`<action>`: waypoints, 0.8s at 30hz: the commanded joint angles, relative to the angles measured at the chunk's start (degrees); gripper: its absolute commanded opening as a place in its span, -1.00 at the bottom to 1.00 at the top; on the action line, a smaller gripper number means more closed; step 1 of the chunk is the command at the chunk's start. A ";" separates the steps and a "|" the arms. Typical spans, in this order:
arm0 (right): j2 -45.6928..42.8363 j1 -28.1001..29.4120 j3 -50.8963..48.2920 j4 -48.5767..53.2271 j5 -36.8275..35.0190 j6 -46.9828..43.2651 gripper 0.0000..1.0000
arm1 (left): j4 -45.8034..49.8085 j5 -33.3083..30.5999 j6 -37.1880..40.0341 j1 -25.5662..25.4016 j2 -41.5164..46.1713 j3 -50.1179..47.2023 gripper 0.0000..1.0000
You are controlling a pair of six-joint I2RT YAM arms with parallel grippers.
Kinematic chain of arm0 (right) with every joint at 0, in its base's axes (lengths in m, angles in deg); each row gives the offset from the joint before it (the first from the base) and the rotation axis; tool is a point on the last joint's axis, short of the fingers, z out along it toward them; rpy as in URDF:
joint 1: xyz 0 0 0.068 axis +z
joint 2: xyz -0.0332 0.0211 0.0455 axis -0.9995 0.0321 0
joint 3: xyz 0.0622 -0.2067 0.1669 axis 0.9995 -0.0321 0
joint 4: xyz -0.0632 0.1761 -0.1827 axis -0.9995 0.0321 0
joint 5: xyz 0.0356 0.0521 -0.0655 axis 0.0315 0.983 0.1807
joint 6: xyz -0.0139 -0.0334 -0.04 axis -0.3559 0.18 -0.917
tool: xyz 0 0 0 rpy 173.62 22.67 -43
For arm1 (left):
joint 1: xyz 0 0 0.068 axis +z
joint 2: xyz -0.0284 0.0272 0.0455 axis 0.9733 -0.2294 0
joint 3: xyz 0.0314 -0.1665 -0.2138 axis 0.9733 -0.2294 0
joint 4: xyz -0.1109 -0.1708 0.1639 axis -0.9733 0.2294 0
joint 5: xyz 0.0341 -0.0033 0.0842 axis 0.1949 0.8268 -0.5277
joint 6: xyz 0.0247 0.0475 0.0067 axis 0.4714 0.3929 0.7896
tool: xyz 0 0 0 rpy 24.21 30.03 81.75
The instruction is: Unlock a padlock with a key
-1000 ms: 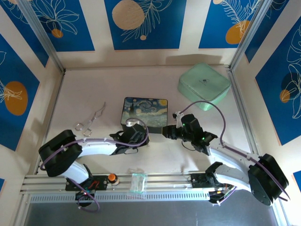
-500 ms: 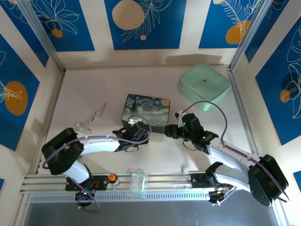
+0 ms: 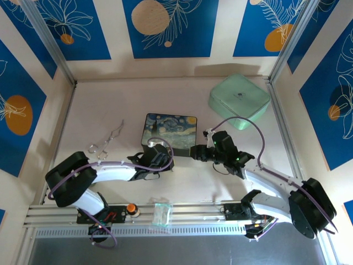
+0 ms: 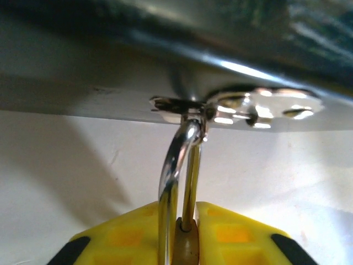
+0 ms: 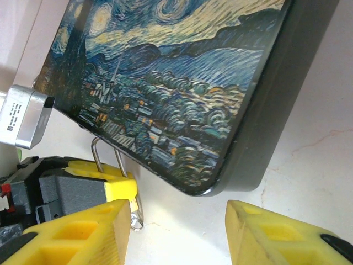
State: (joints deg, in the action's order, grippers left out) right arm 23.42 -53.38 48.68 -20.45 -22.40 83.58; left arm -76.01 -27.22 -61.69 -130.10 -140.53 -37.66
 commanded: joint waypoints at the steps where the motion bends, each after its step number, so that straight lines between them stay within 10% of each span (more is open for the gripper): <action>1: 0.84 -0.27 1.19 -0.74 1.99 0.19 -0.03 | 10.71 -3.38 2.30 -0.38 -2.19 0.53 -0.57; 24: 0.65 -0.51 -0.03 0.45 -0.10 0.35 -0.01 | 20.95 -18.66 1.82 -7.48 -3.10 5.61 -0.50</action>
State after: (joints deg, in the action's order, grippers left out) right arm 24.39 -53.68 48.70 -20.21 -22.18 83.60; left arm -59.35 -42.58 -59.67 -136.61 -142.69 -32.37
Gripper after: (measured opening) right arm 0.491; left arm 0.251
